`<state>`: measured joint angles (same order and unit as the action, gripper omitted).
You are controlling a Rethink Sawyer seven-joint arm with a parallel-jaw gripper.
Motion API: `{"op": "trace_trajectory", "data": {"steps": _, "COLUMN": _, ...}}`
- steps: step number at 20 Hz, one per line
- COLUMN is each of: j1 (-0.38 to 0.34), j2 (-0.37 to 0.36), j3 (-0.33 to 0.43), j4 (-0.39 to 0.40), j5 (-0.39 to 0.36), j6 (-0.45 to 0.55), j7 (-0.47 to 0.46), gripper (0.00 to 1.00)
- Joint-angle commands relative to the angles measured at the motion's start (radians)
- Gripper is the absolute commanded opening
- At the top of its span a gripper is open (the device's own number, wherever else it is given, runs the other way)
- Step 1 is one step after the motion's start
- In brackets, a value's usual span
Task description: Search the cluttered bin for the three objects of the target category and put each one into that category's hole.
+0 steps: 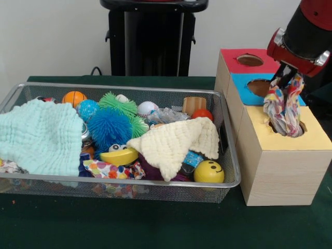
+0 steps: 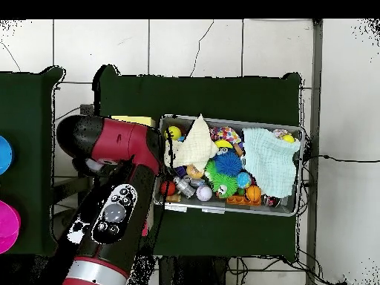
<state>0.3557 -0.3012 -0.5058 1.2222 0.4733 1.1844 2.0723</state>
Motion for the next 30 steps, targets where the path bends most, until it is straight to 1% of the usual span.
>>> {"op": "trace_trajectory", "data": {"steps": 1, "j1": -0.008, "j2": 0.043, "j3": 0.131, "j4": 0.117, "j5": -0.016, "j6": -0.135, "j7": 0.139, "gripper": 0.00}}
{"op": "trace_trajectory", "data": {"steps": 2, "j1": -0.010, "j2": 0.054, "j3": 0.141, "j4": 0.095, "j5": -0.017, "j6": -0.140, "j7": 0.132, "gripper": 0.00}}
{"op": "trace_trajectory", "data": {"steps": 3, "j1": -0.011, "j2": 0.051, "j3": 0.150, "j4": 0.098, "j5": -0.018, "j6": -0.155, "j7": 0.116, "gripper": 0.00}}
{"op": "trace_trajectory", "data": {"steps": 6, "j1": -0.024, "j2": 0.066, "j3": 0.171, "j4": 0.064, "j5": -0.036, "j6": -0.198, "j7": 0.067, "gripper": 0.00}}
{"op": "trace_trajectory", "data": {"steps": 7, "j1": -0.024, "j2": 0.062, "j3": 0.176, "j4": 0.067, "j5": -0.036, "j6": -0.203, "j7": 0.061, "gripper": 0.00}}
{"op": "trace_trajectory", "data": {"steps": 8, "j1": -0.030, "j2": 0.068, "j3": 0.180, "j4": 0.053, "j5": -0.042, "j6": -0.212, "j7": 0.051, "gripper": 0.00}}
{"op": "trace_trajectory", "data": {"steps": 10, "j1": -0.033, "j2": 0.067, "j3": 0.185, "j4": 0.039, "j5": -0.048, "j6": -0.231, "j7": 0.044, "gripper": 0.00}}
{"op": "trace_trajectory", "data": {"steps": 11, "j1": -0.031, "j2": 0.057, "j3": 0.190, "j4": 0.045, "j5": -0.045, "j6": -0.248, "j7": 0.046, "gripper": 0.00}}
{"op": "trace_trajectory", "data": {"steps": 13, "j1": -0.037, "j2": 0.052, "j3": 0.200, "j4": 0.032, "j5": -0.034, "j6": -0.250, "j7": 0.055, "gripper": 0.00}}
{"op": "trace_trajectory", "data": {"steps": 15, "j1": -0.034, "j2": 0.050, "j3": 0.195, "j4": 0.009, "j5": -0.033, "j6": -0.229, "j7": 0.070, "gripper": 0.00}}
{"op": "trace_trajectory", "data": {"steps": 18, "j1": -0.033, "j2": 0.053, "j3": 0.183, "j4": -0.034, "j5": -0.046, "j6": -0.230, "j7": 0.073, "gripper": 0.00}}
{"op": "trace_trajectory", "data": {"steps": 21, "j1": -0.048, "j2": 0.045, "j3": 0.207, "j4": -0.041, "j5": -0.043, "j6": -0.327, "j7": 0.037, "gripper": 0.00}}
{"op": "trace_trajectory", "data": {"steps": 23, "j1": -0.052, "j2": 0.045, "j3": 0.205, "j4": -0.056, "j5": -0.052, "j6": -0.353, "j7": 0.036, "gripper": 0.00}}
{"op": "trace_trajectory", "data": {"steps": 25, "j1": -0.049, "j2": 0.049, "j3": 0.188, "j4": -0.077, "j5": -0.065, "j6": -0.329, "j7": 0.059, "gripper": 0.00}}
{"op": "trace_trajectory", "data": {"steps": 30, "j1": -0.048, "j2": 0.043, "j3": 0.150, "j4": -0.133, "j5": -0.128, "j6": -0.214, "j7": 0.047, "gripper": 0.00}}
